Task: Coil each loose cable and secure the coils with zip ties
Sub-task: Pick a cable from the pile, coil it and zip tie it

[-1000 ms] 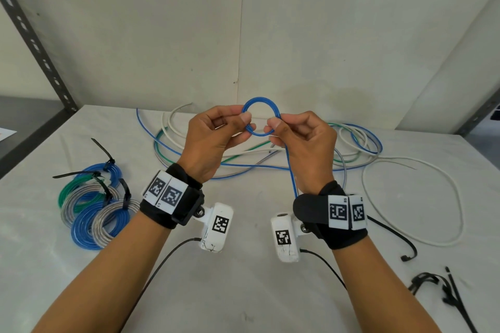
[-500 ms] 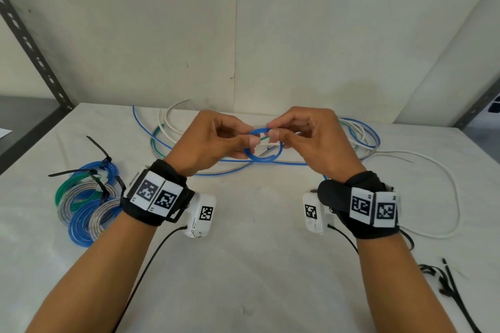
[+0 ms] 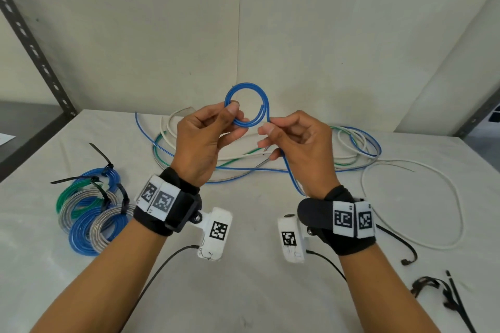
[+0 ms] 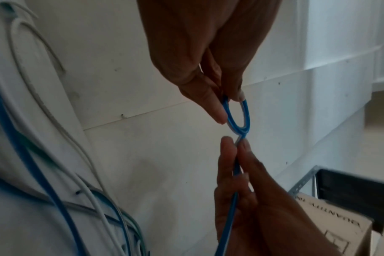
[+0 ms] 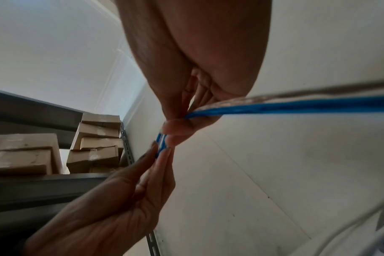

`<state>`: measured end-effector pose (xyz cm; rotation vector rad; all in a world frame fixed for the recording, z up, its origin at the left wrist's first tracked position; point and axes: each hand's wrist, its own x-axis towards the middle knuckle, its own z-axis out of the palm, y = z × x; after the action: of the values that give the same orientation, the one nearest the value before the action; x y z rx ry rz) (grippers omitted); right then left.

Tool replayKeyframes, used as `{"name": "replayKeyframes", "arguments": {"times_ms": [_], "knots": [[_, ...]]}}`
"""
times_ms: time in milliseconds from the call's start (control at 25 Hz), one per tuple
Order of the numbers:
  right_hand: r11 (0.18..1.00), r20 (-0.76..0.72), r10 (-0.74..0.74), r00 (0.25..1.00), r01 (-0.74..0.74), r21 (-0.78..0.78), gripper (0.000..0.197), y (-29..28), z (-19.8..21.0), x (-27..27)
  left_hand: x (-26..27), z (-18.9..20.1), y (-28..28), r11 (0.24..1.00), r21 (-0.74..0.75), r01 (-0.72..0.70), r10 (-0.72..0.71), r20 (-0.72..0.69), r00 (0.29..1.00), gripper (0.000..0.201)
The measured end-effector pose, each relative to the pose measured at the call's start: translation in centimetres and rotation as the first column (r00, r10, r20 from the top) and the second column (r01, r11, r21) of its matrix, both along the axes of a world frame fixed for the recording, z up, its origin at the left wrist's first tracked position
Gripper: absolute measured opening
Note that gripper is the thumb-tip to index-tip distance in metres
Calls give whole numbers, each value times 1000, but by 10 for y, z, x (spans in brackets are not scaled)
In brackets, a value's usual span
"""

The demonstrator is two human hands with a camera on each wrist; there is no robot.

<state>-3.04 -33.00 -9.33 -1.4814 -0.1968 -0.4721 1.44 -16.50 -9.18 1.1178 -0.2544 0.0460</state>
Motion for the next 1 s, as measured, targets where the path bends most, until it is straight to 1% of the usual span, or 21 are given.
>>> {"name": "replayKeyframes", "arguments": {"times_ms": [160,240,320,480,560,680,760,840,880,920,960,1000], "knots": [[997,50,-56,997,53,49,7,8,1,-2,-7,0,-8,999,-53,-8,10,30,1000,23],[996,54,-62,997,59,62,8,11,1,-4,-8,-1,-9,998,-57,-15,17,30,999,23],[993,59,-93,994,88,78,10,12,1,-5,-9,-4,-11,999,-38,-6,7,21,1000,22],[983,73,-165,984,157,99,12,12,-3,-2,-14,-9,-18,1000,16,14,-14,1,1000,34],[979,77,-181,980,172,106,11,11,-5,-1,-17,-11,-23,999,25,20,-20,-6,1000,31],[981,91,-188,978,182,68,12,1,-2,2,-16,-11,-22,994,91,56,-56,-6,998,18],[986,74,-157,985,160,-45,9,-13,2,3,-11,-8,-14,977,190,97,-102,16,995,21],[960,44,-103,994,111,-259,6,-27,4,4,-4,-4,-1,927,360,101,-142,88,986,29],[926,24,-67,997,71,-371,6,-33,4,3,0,-2,6,871,484,83,-173,144,974,29],[884,-2,-30,1000,26,-468,6,-37,4,2,2,-1,12,796,601,69,-223,186,957,27],[839,-27,4,1000,-18,-544,5,-38,4,1,3,1,16,718,693,69,-277,194,941,24],[799,-48,30,998,-53,-599,5,-37,4,0,3,2,20,656,750,85,-322,176,930,22]]}}
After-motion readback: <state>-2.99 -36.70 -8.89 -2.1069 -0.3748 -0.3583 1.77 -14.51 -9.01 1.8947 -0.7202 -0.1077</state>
